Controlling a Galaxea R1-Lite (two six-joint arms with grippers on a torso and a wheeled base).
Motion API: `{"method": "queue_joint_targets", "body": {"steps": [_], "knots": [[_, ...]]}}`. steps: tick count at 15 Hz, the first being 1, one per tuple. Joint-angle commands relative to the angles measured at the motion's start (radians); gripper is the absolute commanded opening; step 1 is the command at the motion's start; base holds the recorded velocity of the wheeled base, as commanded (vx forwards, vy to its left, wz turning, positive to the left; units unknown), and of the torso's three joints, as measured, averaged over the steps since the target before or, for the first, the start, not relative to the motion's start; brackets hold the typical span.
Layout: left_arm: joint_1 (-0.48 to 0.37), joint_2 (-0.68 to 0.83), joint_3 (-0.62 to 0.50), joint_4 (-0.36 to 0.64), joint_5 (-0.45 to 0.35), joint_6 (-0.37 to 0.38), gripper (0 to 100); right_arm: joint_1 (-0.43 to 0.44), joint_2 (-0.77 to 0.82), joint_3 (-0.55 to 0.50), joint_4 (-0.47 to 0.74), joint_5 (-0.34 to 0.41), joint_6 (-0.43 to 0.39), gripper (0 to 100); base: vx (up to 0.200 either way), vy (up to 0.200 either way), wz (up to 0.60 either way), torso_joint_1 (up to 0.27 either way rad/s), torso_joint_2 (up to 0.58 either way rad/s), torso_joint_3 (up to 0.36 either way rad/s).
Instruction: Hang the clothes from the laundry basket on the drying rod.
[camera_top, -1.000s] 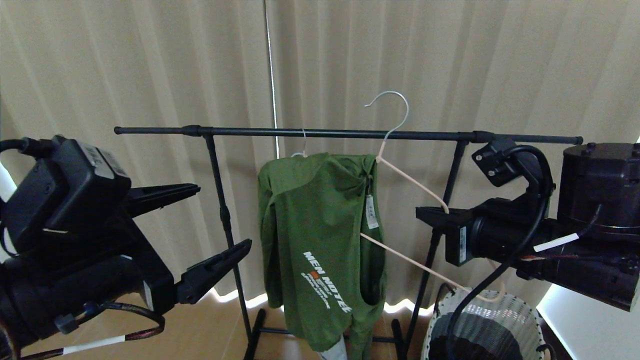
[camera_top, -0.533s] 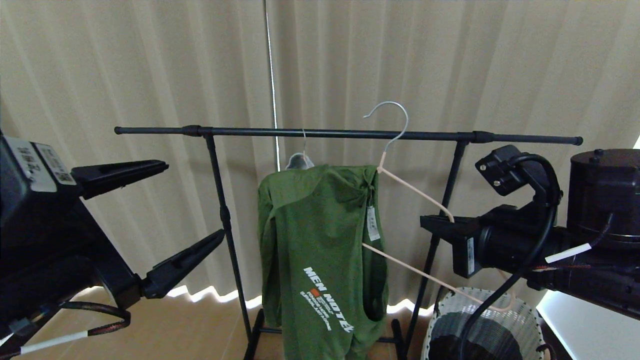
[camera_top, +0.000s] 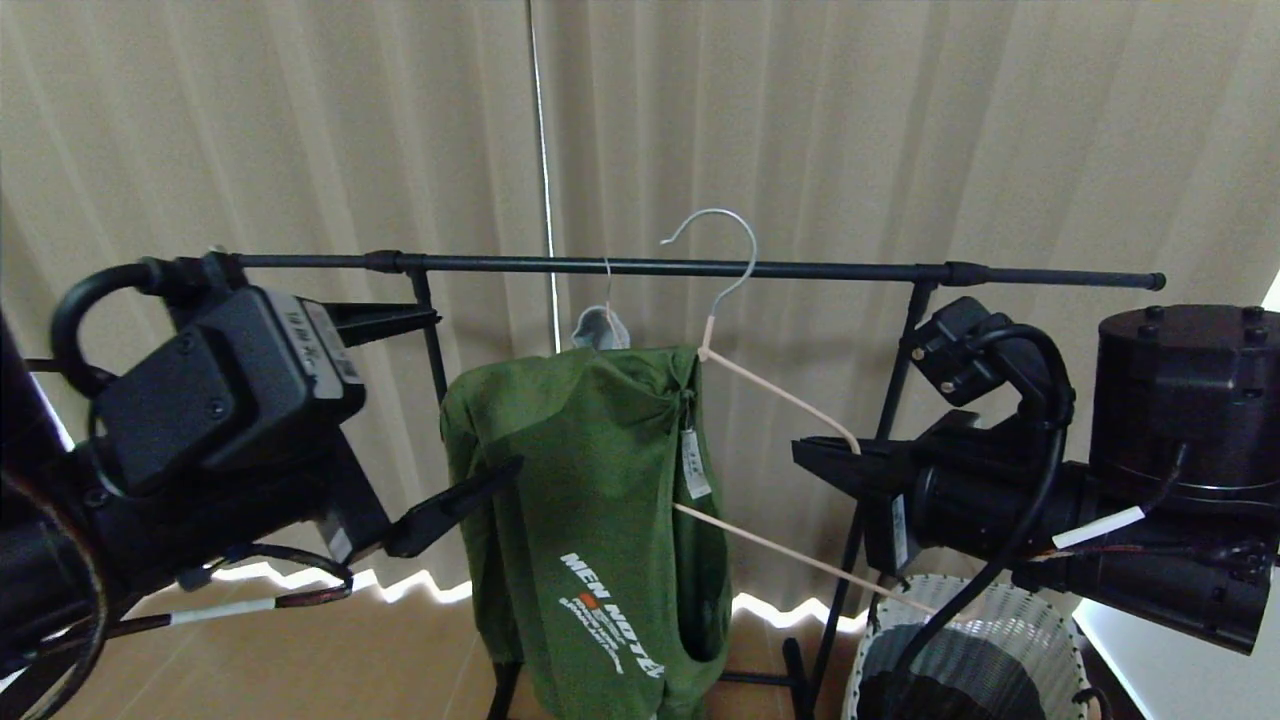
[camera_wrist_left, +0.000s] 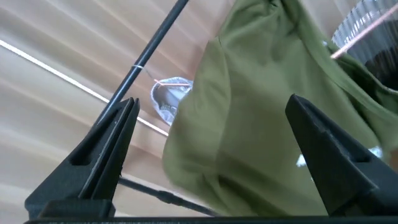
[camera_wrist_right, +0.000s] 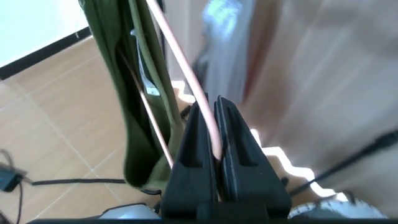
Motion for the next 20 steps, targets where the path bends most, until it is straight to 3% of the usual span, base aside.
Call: {"method": "queue_joint_targets", "body": {"steps": [1,13,17,20], "knots": [[0.0,0.102,-0.038,-0.001,-0.003,0.008,100,0.005,0.007,0.004,-0.007,0.011,-0.008,0,0.0,0.0,0.0,0.0,0.0,0.0],[0.072,0.177,-0.109,-0.002,-0.003,0.035,100,0.077,0.0,0.052,-0.129,0.105,-0.015,0,0.0,0.0,0.0,0.0,0.0,0.0],[0.064,0.197,-0.104,-0.099,-0.003,0.034,100,0.085,0.007,0.053,-0.129,0.105,-0.015,0,0.0,0.0,0.0,0.0,0.0,0.0],[0.064,0.199,-0.1,-0.114,-0.003,0.034,100,0.091,0.007,0.055,-0.129,0.105,-0.015,0,0.0,0.0,0.0,0.0,0.0,0.0]]}}
